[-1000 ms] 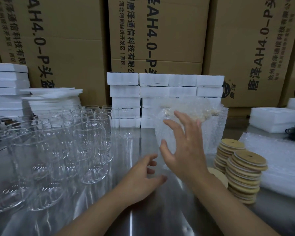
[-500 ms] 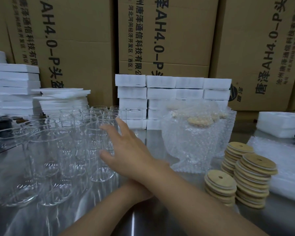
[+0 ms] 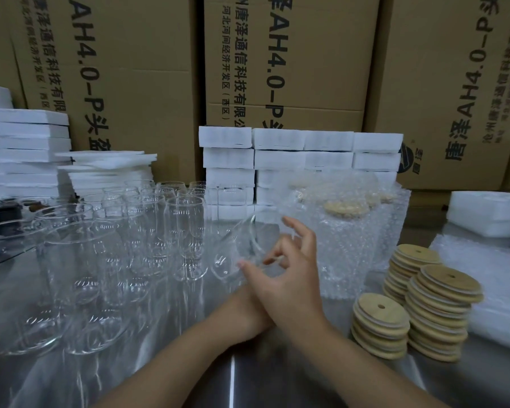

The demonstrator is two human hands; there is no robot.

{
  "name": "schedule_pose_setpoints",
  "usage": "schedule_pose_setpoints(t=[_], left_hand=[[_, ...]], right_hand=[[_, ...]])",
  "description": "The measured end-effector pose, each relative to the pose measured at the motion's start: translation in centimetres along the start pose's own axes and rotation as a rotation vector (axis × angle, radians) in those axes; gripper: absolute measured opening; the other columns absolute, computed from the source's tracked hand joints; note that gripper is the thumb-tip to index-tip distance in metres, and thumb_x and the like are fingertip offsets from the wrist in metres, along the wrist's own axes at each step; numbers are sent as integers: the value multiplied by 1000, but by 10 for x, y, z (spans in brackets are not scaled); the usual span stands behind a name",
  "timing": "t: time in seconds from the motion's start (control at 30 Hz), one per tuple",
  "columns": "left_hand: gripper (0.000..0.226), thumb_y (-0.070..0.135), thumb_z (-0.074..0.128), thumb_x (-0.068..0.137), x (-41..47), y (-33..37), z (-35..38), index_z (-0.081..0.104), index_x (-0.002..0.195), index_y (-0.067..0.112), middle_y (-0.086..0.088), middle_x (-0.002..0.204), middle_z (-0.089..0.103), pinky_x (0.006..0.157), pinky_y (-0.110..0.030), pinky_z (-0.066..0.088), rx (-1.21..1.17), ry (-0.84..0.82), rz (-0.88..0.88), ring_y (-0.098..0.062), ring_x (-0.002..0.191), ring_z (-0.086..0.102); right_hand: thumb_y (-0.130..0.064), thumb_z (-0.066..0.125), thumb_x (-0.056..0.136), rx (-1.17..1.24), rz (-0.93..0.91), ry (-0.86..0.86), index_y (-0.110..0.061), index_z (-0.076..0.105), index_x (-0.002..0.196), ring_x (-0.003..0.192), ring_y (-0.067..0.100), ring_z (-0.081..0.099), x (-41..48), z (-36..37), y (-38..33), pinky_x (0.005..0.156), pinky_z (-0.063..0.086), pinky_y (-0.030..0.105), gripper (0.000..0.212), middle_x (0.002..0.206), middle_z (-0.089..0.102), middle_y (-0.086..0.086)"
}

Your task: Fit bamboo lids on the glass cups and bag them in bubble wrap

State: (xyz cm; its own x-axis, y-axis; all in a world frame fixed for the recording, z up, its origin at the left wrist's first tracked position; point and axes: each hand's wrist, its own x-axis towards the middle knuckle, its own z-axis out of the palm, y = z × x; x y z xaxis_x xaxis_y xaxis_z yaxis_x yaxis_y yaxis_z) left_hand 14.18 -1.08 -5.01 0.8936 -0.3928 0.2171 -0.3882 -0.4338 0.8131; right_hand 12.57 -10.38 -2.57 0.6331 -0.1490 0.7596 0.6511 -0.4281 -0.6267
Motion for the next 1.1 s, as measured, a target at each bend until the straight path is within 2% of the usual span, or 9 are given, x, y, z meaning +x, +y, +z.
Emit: schedule_pose_setpoints(t=[0.1, 0.2, 0.3, 0.53, 0.7, 0.9, 0.97, 1.03, 1.1], left_hand=[[50, -1, 67, 85, 1, -2, -4, 46, 130, 7, -24, 100, 67, 76, -36, 54, -337, 119, -153, -28, 82, 62], [116, 6, 81, 75, 3, -13, -9, -3, 152, 28, -23, 118, 63, 78, -41, 58, -514, 225, -288, -28, 81, 67], [136, 19, 90, 55, 4, -10, -13, -4, 153, 30, -16, 125, 59, 87, -46, 57, -524, 284, -257, -28, 92, 70], [103, 17, 86, 58, 5, -10, -19, 32, 145, 3, -29, 122, 58, 81, -48, 58, -365, 287, -187, -29, 90, 68], [105, 13, 86, 57, 4, -13, -20, 29, 144, 0, -33, 123, 57, 89, -56, 54, -390, 252, -221, -37, 96, 66], [67, 2, 81, 69, 10, -17, -22, 47, 127, -2, -23, 106, 68, 72, -32, 56, -226, 266, -117, -25, 87, 68], [59, -4, 77, 70, 12, -18, -21, 49, 122, -5, -16, 94, 69, 62, -19, 52, -169, 291, -95, -10, 77, 69], [64, -11, 74, 69, 13, -22, -21, 39, 123, -18, -25, 85, 62, 48, -12, 42, -182, 318, -89, 4, 52, 56], [80, -13, 76, 69, 11, -25, -21, 27, 132, -18, -40, 100, 55, 45, -10, 40, -201, 337, -86, 7, 48, 53]], right_hand=[[-17, 83, 68, 56, 44, 118, -26, 43, 66, 128, 0, 33, 11, -11, 1, 100, 29, 7, 41, 131, 34, -15], [-15, 81, 70, 83, 54, 145, -23, 45, 68, 128, -3, 31, 15, -18, 4, 95, 23, -4, 37, 130, 33, -17], [-16, 81, 71, 157, 107, 97, -21, 46, 69, 131, -2, 31, 12, -14, 7, 97, 27, 2, 35, 125, 30, -28], [-53, 69, 66, 251, 61, 17, -36, 42, 103, 120, 1, 43, 3, -5, -6, 103, 41, 32, 48, 117, 42, -15], [-46, 76, 65, 180, 80, -43, -38, 45, 122, 116, -4, 43, 9, -11, -6, 101, 39, 18, 64, 117, 37, -21], [-41, 84, 58, 182, 68, -77, -38, 45, 105, 113, -3, 47, 11, -11, -8, 97, 38, 16, 61, 113, 46, -16], [-44, 83, 55, 216, 120, -93, -36, 44, 101, 111, -4, 50, 11, -11, -8, 95, 38, 13, 61, 111, 52, -14], [-41, 87, 55, 245, 164, -117, -34, 44, 98, 109, -2, 53, 12, -12, -7, 92, 38, 12, 61, 109, 56, -12], [-42, 86, 54, 273, 188, -107, -33, 44, 96, 104, -3, 55, 13, -12, -7, 88, 39, 9, 60, 107, 57, -11]])
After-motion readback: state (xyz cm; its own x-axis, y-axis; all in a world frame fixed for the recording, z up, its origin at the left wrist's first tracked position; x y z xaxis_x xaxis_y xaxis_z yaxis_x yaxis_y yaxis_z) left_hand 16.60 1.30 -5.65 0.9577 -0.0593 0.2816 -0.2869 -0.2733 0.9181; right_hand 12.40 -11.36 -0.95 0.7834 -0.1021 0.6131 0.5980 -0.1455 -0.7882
